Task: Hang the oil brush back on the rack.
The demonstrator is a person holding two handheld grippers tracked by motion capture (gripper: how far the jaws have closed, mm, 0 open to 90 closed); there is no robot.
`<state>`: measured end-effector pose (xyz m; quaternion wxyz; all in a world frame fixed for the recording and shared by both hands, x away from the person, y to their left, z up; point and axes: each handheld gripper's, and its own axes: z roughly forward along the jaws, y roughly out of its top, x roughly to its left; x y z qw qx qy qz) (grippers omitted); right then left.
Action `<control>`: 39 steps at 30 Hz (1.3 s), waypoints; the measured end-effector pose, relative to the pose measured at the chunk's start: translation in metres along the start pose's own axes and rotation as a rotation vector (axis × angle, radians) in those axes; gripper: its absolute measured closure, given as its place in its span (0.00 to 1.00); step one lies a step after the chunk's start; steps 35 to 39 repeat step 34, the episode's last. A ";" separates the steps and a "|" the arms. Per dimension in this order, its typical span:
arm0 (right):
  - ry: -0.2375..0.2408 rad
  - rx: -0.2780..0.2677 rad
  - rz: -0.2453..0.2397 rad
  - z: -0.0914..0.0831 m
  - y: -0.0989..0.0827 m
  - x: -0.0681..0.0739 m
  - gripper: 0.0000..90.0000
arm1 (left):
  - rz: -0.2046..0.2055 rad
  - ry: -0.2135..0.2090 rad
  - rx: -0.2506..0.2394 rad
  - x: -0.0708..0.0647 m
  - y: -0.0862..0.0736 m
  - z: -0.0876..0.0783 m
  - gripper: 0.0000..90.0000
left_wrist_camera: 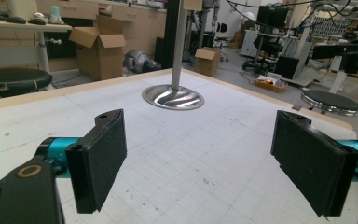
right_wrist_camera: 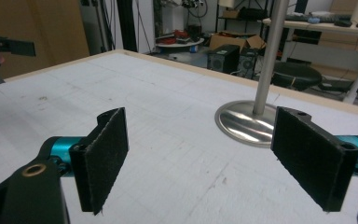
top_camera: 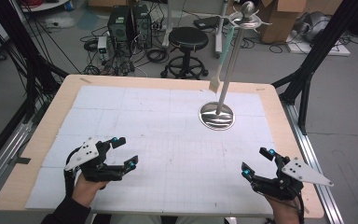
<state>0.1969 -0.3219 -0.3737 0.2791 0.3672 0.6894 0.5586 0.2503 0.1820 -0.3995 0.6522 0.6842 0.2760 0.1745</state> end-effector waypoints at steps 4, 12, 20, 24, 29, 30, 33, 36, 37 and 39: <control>-0.009 0.032 0.016 -0.002 -0.011 -0.001 0.19 | 0.000 -0.005 -0.005 -0.001 0.000 -0.002 0.20; -0.017 0.020 0.012 -0.003 -0.010 0.000 0.19 | 0.005 -0.006 -0.003 -0.004 0.000 -0.005 0.20; -0.013 0.013 0.018 -0.003 -0.009 0.000 0.19 | 0.005 -0.004 -0.002 -0.004 0.000 -0.005 0.20; -0.014 0.010 0.019 -0.004 -0.009 0.000 0.19 | 0.005 -0.002 -0.001 -0.004 -0.001 -0.005 0.20; -0.014 0.009 0.020 -0.004 -0.009 -0.001 0.19 | 0.006 -0.002 0.000 -0.004 0.000 -0.006 0.20; -0.014 0.009 0.020 -0.004 -0.009 -0.001 0.19 | 0.006 -0.002 0.000 -0.004 0.000 -0.006 0.20; -0.013 0.010 0.018 -0.003 -0.009 -0.001 0.19 | 0.001 0.001 -0.001 -0.004 -0.001 -0.005 0.20; -0.012 0.009 0.019 -0.003 -0.009 -0.001 0.19 | 0.003 0.002 -0.001 -0.004 0.000 -0.006 0.20; -0.012 0.009 0.019 -0.003 -0.009 -0.001 0.19 | 0.003 0.002 -0.001 -0.004 0.000 -0.006 0.20; -0.012 0.009 0.019 -0.003 -0.009 -0.001 0.19 | 0.003 0.002 -0.001 -0.004 0.000 -0.006 0.20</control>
